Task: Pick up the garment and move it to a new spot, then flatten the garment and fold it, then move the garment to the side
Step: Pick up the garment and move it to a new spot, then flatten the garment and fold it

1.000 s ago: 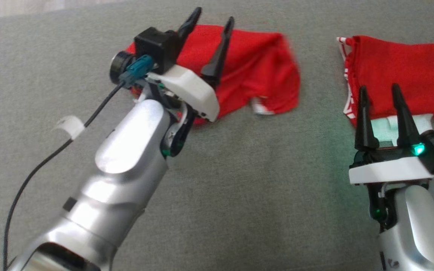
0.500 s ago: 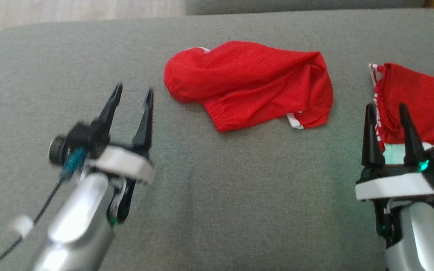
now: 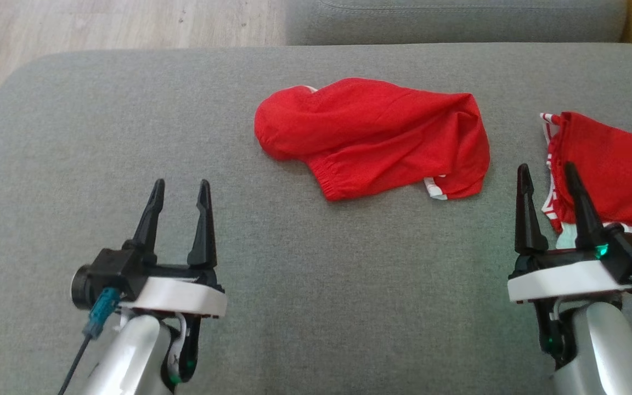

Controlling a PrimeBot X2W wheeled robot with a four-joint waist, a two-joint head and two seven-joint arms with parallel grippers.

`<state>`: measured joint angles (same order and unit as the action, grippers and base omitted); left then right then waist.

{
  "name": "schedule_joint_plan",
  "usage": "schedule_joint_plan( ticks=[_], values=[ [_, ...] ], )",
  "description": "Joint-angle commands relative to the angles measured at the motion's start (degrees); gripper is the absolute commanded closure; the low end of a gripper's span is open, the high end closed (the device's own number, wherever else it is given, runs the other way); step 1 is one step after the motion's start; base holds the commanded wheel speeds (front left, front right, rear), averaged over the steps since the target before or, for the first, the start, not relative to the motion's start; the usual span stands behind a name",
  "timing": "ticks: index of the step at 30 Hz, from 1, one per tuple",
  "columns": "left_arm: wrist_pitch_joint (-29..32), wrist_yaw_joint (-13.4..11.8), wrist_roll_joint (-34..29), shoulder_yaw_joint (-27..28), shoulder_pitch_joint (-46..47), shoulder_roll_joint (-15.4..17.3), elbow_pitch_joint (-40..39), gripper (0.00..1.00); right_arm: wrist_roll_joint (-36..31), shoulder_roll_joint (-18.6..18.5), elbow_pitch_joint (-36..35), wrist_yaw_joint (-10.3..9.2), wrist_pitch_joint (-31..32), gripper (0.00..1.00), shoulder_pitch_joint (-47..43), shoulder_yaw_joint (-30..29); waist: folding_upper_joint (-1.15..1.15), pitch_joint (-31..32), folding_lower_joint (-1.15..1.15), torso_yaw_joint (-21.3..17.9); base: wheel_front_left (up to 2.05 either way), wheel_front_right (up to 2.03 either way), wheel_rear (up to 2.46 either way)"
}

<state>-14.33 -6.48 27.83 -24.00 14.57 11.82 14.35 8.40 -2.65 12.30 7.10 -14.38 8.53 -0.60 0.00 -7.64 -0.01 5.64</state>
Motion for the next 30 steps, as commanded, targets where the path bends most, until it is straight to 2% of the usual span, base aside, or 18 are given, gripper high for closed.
schedule_joint_plan(
  ticks=[1,8,14,20,30],
  values=[
    [-0.65,0.50,-0.99,2.58,1.09,0.55,-2.09,0.00,-0.59,-0.22,-1.50,0.39,-0.62,0.00,0.43,1.48,0.00,-0.02,0.01,-0.26,0.00,0.00,0.00],
    [-0.66,2.40,-3.65,4.21,0.90,-0.49,-2.25,0.00,-0.23,-0.22,-1.71,0.39,-0.62,0.00,0.67,1.91,0.00,-0.64,0.01,-1.60,0.00,0.00,0.00],
    [0.25,4.88,-4.62,2.18,3.76,-1.31,0.48,0.00,-0.20,-0.22,-2.37,0.39,-0.62,0.00,1.85,2.28,0.00,-3.06,0.01,-3.30,0.00,0.00,0.00],
    [7.66,7.60,-2.44,-0.21,10.32,-3.84,6.45,0.00,-0.23,-0.22,-3.07,0.39,-0.62,0.00,3.22,2.29,0.00,-6.33,0.01,-5.21,0.00,0.00,0.00],
    [19.21,9.52,2.37,-1.54,18.14,-6.58,16.85,0.00,0.72,-0.22,-3.39,0.39,-0.62,0.00,4.98,2.32,0.00,-10.06,0.01,-8.76,0.00,0.00,0.00]
  ],
)
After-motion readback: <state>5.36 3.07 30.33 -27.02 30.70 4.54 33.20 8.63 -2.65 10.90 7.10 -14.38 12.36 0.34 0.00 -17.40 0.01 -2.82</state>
